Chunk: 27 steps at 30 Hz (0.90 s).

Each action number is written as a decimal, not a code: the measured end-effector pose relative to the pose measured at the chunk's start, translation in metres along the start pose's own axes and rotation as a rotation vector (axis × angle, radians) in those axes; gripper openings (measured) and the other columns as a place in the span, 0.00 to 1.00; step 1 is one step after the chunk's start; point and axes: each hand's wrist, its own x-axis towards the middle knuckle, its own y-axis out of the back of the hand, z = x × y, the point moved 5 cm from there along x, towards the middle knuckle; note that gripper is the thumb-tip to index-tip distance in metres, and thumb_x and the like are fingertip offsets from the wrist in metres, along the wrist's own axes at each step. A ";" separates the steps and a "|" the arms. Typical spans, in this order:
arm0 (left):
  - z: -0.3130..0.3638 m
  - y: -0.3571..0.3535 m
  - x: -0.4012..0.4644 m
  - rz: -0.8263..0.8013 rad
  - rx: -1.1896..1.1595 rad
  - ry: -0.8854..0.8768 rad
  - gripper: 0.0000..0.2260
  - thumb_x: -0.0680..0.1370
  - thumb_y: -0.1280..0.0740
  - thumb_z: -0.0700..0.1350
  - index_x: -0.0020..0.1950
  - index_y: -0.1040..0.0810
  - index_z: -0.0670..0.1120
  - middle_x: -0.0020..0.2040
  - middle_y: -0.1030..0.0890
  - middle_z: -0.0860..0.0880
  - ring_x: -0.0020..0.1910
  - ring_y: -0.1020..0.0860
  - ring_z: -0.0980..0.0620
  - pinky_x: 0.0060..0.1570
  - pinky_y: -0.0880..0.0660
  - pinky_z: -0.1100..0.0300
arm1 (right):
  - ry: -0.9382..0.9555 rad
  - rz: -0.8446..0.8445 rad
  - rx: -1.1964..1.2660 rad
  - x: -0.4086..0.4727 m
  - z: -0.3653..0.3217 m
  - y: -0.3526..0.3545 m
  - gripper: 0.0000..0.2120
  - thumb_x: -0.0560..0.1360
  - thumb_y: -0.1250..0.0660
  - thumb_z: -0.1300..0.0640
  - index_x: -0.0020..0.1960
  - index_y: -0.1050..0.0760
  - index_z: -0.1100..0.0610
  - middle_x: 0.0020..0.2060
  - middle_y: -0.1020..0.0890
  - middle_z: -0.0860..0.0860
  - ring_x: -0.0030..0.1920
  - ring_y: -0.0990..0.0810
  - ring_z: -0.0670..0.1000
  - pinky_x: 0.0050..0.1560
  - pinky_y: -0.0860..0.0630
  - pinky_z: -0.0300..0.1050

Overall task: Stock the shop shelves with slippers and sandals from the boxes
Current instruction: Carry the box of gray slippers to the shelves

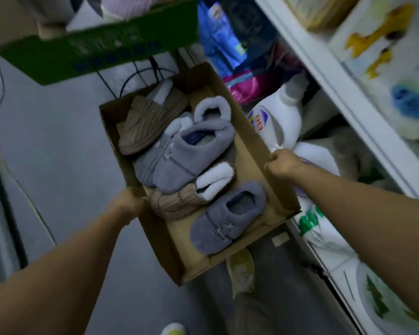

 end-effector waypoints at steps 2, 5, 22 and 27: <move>0.018 0.017 -0.030 0.014 0.076 -0.156 0.05 0.79 0.37 0.42 0.51 0.26 0.41 0.49 0.21 0.36 0.41 0.24 0.43 0.41 0.25 0.52 | 0.047 0.050 0.026 -0.038 -0.002 0.012 0.05 0.73 0.34 0.63 0.39 0.29 0.58 0.46 0.22 0.61 0.45 0.25 0.53 0.44 0.31 0.40; 0.045 0.039 -0.086 0.000 0.151 -0.369 0.11 0.80 0.37 0.43 0.57 0.22 0.38 0.51 0.19 0.38 0.46 0.22 0.44 0.47 0.26 0.53 | 0.085 0.076 0.019 -0.109 -0.002 0.033 0.07 0.71 0.33 0.64 0.47 0.24 0.68 0.56 0.21 0.64 0.54 0.21 0.58 0.54 0.24 0.48; 0.130 0.106 -0.562 0.253 0.287 -1.487 0.22 0.76 0.32 0.51 0.69 0.31 0.53 0.55 0.21 0.52 0.43 0.22 0.55 0.36 0.27 0.60 | 0.071 0.981 0.044 -0.619 0.076 0.164 0.15 0.75 0.34 0.51 0.60 0.24 0.49 0.55 0.20 0.47 0.51 0.20 0.54 0.48 0.24 0.47; 0.137 0.103 -0.694 0.374 0.352 -1.797 0.25 0.74 0.37 0.59 0.67 0.30 0.49 0.57 0.23 0.48 0.53 0.23 0.44 0.49 0.25 0.48 | -0.069 1.260 -0.027 -0.758 0.128 0.172 0.20 0.74 0.41 0.44 0.63 0.26 0.49 0.60 0.23 0.46 0.59 0.25 0.50 0.55 0.30 0.47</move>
